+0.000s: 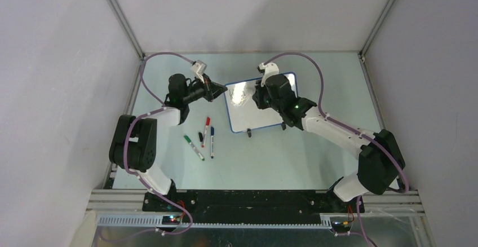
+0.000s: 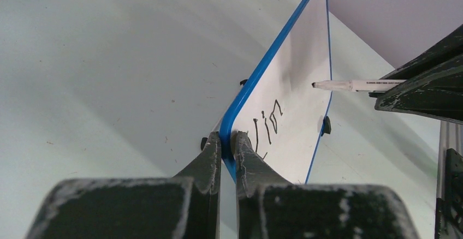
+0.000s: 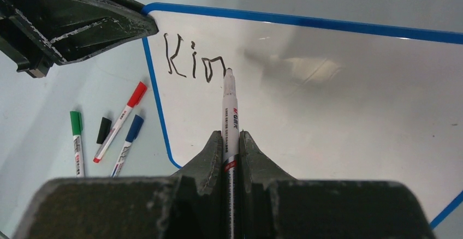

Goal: Write a sentence on the whiteboard

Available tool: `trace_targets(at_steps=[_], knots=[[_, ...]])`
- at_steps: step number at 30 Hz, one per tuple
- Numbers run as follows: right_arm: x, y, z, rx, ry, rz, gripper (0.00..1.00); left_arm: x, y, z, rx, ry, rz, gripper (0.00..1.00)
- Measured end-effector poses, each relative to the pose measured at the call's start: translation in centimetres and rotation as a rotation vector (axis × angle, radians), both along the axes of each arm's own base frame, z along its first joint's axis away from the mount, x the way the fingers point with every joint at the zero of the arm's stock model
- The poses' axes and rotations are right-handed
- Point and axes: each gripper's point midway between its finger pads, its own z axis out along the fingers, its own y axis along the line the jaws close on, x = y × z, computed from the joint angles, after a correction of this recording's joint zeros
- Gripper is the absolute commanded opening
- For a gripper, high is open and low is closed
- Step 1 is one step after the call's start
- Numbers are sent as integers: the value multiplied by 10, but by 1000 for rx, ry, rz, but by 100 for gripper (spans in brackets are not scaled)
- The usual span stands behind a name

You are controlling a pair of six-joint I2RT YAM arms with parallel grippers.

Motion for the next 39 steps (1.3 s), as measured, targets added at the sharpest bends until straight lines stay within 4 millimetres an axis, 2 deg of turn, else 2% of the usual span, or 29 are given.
trace_targets(at_steps=[9,19,29,39], knots=[[4,5,-8,-35,50,-1,0,-1,-1,1,3,-10,-9,0],[5,3,-7,-47,57,-8,0,-1,-1,1,8,-17,-13,0],[6,0,-20,-75,89,-15,0,-1,-1,1,12,-24,-15,0],[11,-1,-16,-71,83,-26,0,-1,-1,1,13,-24,-15,0]])
